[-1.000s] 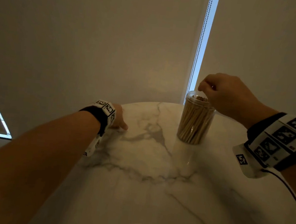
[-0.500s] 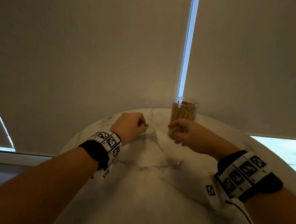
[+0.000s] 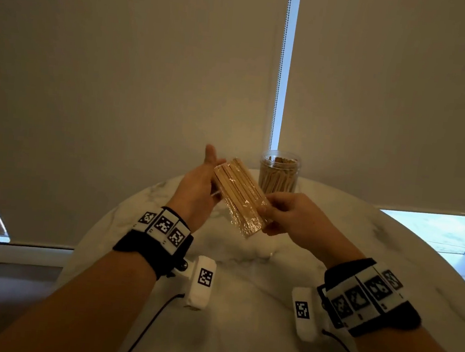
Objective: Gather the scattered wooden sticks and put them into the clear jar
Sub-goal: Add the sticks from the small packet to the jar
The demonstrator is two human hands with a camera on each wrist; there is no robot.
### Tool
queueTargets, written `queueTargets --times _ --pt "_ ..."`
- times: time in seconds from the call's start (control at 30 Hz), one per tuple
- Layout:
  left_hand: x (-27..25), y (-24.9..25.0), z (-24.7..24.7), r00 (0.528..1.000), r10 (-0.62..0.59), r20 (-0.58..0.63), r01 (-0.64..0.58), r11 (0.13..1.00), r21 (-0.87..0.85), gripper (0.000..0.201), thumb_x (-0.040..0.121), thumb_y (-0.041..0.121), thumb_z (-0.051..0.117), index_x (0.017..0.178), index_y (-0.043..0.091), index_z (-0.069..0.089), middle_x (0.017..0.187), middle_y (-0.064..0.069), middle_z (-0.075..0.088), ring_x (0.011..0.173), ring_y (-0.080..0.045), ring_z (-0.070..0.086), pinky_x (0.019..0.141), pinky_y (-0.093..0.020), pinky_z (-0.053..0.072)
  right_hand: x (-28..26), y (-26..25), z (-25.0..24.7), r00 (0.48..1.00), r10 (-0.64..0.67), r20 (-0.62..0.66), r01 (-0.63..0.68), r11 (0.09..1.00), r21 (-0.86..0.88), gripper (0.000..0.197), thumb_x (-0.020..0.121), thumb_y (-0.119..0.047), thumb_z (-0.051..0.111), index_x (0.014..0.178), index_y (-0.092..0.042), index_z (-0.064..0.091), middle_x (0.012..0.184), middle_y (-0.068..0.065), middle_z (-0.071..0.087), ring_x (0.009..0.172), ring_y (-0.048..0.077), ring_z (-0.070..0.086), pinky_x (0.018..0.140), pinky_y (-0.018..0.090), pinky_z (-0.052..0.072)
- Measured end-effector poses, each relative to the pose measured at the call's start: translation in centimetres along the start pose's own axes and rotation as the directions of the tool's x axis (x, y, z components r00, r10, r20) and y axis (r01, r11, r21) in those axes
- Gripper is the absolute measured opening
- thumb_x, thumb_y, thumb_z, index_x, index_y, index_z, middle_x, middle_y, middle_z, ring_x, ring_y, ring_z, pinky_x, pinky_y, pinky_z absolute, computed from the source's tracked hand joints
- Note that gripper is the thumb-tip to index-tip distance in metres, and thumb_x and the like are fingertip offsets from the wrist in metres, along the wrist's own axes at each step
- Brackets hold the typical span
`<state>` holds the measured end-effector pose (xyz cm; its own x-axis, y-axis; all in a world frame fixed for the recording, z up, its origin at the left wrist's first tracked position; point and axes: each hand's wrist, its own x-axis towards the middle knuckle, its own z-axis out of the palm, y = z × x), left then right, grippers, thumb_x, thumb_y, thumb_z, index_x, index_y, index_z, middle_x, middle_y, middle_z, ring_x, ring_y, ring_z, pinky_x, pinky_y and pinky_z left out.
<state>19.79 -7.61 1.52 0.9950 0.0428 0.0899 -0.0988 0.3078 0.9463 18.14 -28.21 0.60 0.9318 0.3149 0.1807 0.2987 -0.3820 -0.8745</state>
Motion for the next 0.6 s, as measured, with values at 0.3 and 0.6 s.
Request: queueTargets --times 0.3,0.6 --pt "2.0 -2.1 2.1 0.988 -0.032 0.149 0.062 0.978 -0.197 0.036 0.099 0.021 0.057 0.129 0.002 0.059 0.124 -0.015 0.068 0.112 -0.028 0.067 0.092 -0.044 0.056 2.0 0.6 0.1 0.993 0.032 -0.11 -0.008 0.977 0.212 0.015 0.091 -0.015 0.069 0.1 -0.006 0.062 0.085 0.011 0.075 0.068 0.026 0.074 0.065 0.035 0.062" --pt "3.9 -3.7 3.4 0.994 -0.093 0.06 0.097 0.993 -0.063 0.023 0.092 0.008 0.065 0.114 0.001 0.066 0.103 -0.015 0.074 0.09 -0.026 0.073 0.072 -0.036 0.06 3.3 2.5 -1.0 0.849 -0.219 -0.481 0.161 0.974 -0.16 0.003 0.082 -0.024 0.078 0.083 -0.026 0.076 0.092 -0.01 0.065 0.081 0.012 0.064 0.07 0.027 0.051"
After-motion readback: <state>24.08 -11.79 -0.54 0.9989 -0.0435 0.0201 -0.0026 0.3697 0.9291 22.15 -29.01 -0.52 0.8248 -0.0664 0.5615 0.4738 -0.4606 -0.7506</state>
